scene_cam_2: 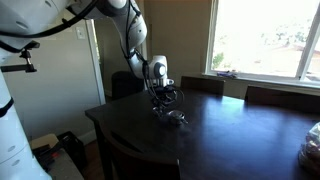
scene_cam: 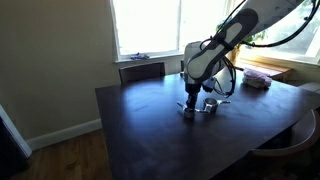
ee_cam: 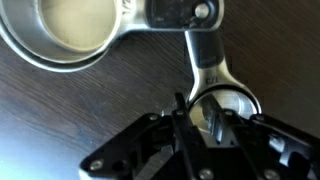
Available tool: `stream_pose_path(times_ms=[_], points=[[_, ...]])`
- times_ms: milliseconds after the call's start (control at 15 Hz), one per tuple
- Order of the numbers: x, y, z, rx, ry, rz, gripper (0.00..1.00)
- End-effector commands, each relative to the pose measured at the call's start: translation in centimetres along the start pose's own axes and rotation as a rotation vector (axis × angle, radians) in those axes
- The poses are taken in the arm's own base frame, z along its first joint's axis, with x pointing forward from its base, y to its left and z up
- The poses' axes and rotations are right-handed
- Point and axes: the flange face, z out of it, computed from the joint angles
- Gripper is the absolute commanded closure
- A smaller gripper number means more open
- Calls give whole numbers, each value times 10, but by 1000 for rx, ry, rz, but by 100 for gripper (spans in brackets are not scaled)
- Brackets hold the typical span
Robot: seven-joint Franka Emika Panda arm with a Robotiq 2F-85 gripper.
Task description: Stack the cups
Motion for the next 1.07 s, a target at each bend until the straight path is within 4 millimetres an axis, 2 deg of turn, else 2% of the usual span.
stream_pose_path(times_ms=[0, 133, 267, 400, 1000], points=[[0, 6, -3, 42, -14, 8, 94], [0, 9, -3, 54, -15, 25, 96], [-1, 11, -5, 65, -20, 37, 92], [-2, 12, -7, 77, -17, 45, 91], [-8, 25, -33, 227, 44, 26, 93]])
